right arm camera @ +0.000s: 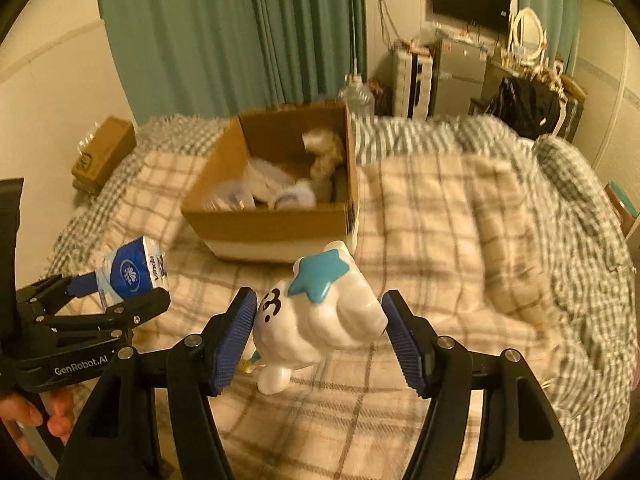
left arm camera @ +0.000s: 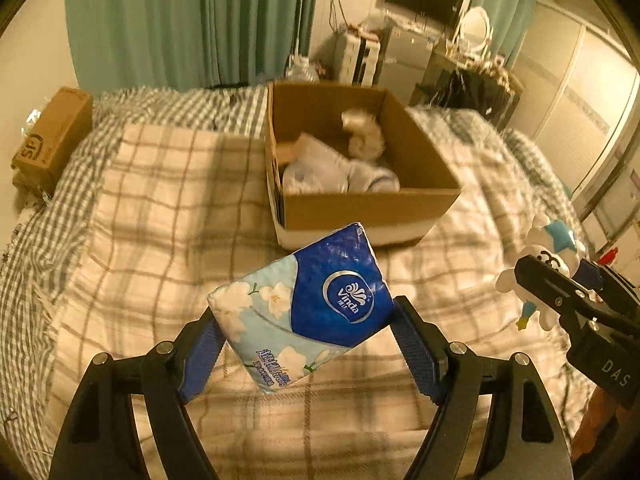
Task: Organize objects
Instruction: 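Place the tissue pack and plush toy into the box and release both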
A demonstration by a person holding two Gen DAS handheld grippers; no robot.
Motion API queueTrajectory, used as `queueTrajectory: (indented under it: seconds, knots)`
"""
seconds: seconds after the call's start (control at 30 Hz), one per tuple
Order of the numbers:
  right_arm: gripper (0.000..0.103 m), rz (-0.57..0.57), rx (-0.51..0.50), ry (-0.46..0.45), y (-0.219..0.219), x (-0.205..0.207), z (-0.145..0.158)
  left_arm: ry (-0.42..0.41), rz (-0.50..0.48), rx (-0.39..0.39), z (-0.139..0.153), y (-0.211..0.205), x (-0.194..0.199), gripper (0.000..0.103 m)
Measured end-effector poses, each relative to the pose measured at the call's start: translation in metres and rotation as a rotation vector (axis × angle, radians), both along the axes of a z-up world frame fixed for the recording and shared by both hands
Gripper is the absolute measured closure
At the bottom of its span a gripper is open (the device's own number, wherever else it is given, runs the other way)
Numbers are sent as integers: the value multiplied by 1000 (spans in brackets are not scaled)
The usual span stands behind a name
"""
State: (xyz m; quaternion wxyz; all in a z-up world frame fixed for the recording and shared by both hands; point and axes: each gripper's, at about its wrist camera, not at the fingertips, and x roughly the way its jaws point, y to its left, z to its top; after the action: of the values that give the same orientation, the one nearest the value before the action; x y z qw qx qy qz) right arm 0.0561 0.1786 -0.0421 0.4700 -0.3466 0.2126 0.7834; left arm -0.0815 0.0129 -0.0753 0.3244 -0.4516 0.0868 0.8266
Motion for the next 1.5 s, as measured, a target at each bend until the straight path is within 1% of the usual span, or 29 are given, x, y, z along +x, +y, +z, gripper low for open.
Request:
queueTrajectory:
  seconds: [0.17, 0.33, 0.4, 0.53, 0.63, 0.77, 0.9, 1.03, 1.13, 1.2, 1.3, 1.33, 1.37, 1.4, 1.43, 1.5]
  knots:
    - [38, 23, 68, 24, -9, -6, 35, 46, -10, 29, 28, 2, -1, 21]
    - [38, 44, 113, 57, -1, -14, 67, 74, -18, 65, 55, 15, -19, 21]
    - [38, 43, 134, 59, 7, -18, 79, 81, -27, 67, 62, 25, -31, 21]
    - [38, 71, 165, 95, 32, -31, 102, 92, -33, 80, 73, 46, -58, 21]
    - [38, 84, 176, 100, 54, -42, 109, 138, -37, 73, 76, 66, -82, 21]
    - [38, 93, 156, 110, 96, -59, 101, 147, -54, 65, 64, 94, -112, 21]
    - [38, 95, 96, 96, 151, -78, 73, 136, -74, 47, 37, 124, -140, 21]
    - [38, 100, 45, 73, 191, -92, 41, 115, -81, 25, 4, 144, -166, 21]
    - [38, 103, 15, 72, 215, -100, 18, 113, -90, 3, -14, 151, -175, 21]
    - [38, 102, 9, 78, 223, -101, 8, 124, -95, -2, -21, 153, -179, 20]
    - [38, 102, 3, 124, 232, -102, 0, 133, -108, -21, -26, 157, -178, 18]
    - [32, 102, 1, 138, 234, -101, 0, 133, -113, -25, -26, 157, -177, 15]
    - [16, 100, 3, 144, 234, -100, 1, 138, -110, -28, -25, 156, -176, 7]
    - [9, 88, 18, 150, 234, -97, 5, 143, -103, -30, -24, 156, -174, 3]
    - [6, 78, 39, 154, 231, -94, 10, 153, -92, -22, -20, 153, -172, 1]
    - [6, 62, 60, 158, 226, -85, 22, 165, -87, 2, -10, 148, -167, 1]
